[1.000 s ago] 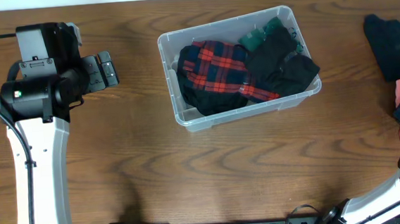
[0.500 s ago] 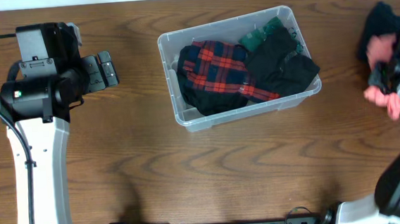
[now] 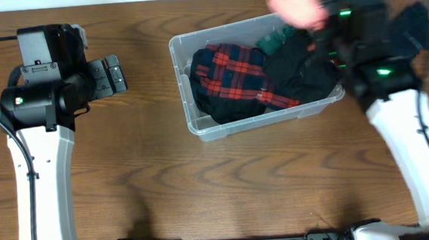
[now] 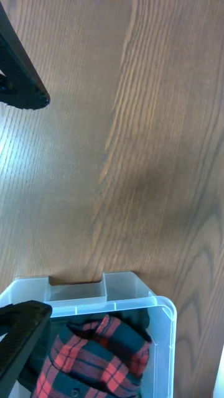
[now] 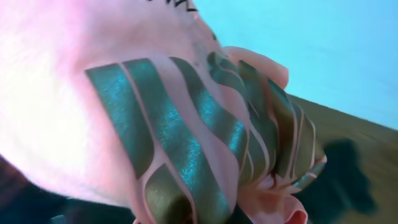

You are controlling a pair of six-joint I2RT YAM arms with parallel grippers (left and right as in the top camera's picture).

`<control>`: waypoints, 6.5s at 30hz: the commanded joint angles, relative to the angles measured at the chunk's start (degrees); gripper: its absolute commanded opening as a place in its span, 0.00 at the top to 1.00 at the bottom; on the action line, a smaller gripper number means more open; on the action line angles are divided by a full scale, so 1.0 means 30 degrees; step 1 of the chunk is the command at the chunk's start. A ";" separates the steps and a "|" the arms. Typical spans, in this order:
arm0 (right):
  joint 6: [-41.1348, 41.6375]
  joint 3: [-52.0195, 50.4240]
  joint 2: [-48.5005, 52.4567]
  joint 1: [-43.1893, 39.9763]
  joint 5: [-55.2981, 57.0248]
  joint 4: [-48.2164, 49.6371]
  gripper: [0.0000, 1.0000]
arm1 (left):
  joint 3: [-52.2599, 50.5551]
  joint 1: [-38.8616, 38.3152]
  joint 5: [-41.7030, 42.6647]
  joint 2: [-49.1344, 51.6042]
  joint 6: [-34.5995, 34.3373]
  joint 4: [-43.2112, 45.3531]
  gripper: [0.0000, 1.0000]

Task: Pack container
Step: 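Carry the pink shirt with the right gripper and release it in the bin, then move the right gripper to the dark navy garment and grasp it, then carry the navy garment with the right gripper and lay it in the bin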

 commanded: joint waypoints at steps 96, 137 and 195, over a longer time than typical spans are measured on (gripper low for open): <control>1.2196 -0.0102 1.5475 -1.5242 -0.9143 0.9857 0.08 | 0.0015 0.0066 0.0058 0.0211 -0.0036 0.0007 0.02; 0.2761 -0.0095 0.0066 -0.2601 -0.6870 0.5821 0.99 | -0.0146 0.0066 0.0051 0.0219 -0.0036 -0.0007 0.02; 0.4976 0.0058 1.1089 0.5916 -0.6156 0.4131 0.99 | -0.0189 0.0066 0.0051 0.0219 -0.0036 0.0007 0.02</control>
